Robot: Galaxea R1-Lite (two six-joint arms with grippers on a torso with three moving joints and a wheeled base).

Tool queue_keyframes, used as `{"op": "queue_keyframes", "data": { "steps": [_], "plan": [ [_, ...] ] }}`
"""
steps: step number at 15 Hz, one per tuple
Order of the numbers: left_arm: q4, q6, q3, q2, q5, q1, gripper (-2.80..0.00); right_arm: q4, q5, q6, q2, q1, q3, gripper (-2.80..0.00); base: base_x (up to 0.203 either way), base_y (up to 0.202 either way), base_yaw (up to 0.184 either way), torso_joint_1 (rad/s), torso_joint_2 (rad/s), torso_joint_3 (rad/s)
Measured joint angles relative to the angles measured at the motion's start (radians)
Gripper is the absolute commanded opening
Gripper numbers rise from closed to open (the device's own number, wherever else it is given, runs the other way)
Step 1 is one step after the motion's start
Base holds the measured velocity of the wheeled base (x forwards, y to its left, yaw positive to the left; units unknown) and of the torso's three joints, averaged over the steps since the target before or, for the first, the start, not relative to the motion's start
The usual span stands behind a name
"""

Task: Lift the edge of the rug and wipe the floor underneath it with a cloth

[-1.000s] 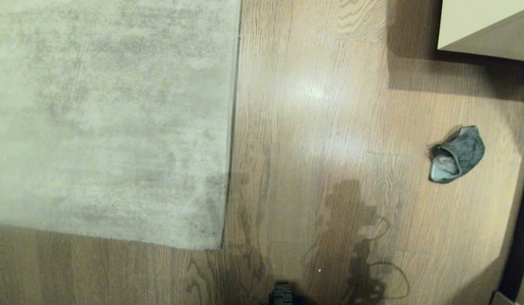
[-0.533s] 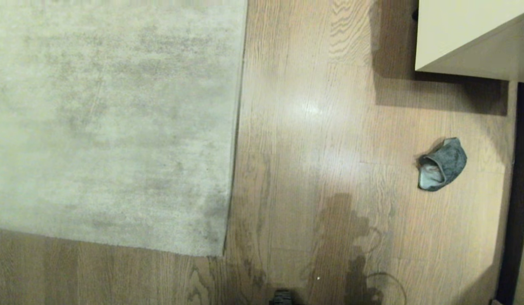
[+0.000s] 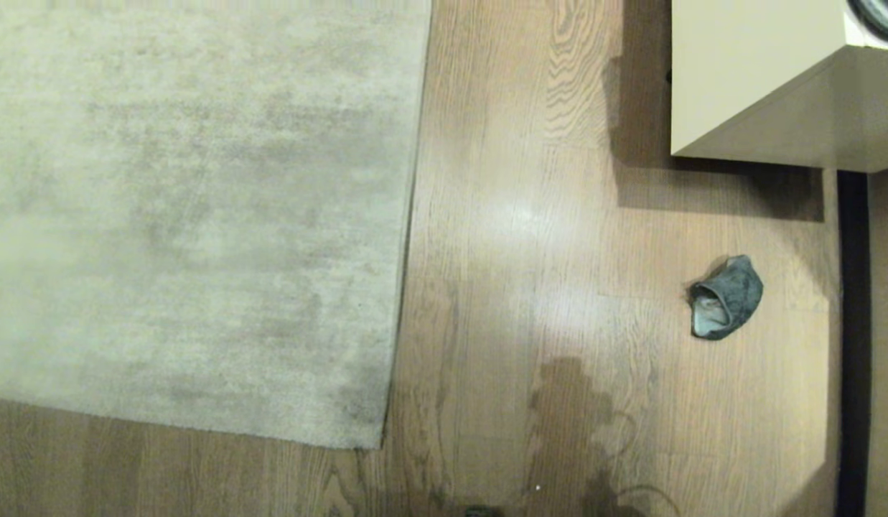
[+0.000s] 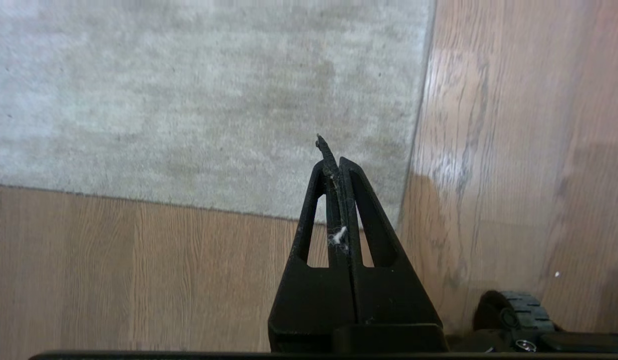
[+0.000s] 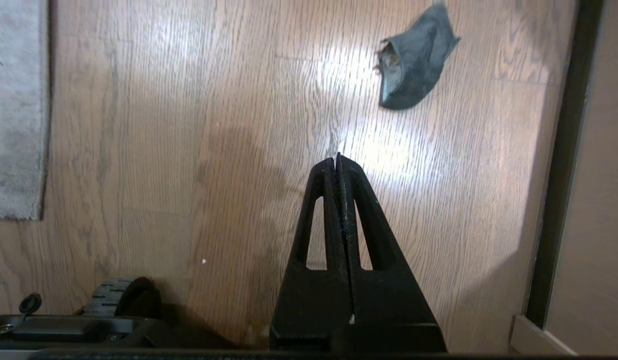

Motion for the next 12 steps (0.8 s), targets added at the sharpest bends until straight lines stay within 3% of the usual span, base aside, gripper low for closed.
{"op": "queue_keyframes", "data": {
  "steps": [12],
  "plan": [
    [-0.001,0.000,0.000,0.000,0.000,0.000,-2.80,0.000,0.000,0.000,0.000,0.000,0.000,-2.80,0.000,0.000,0.000,0.002,0.00,0.203]
  ]
}}
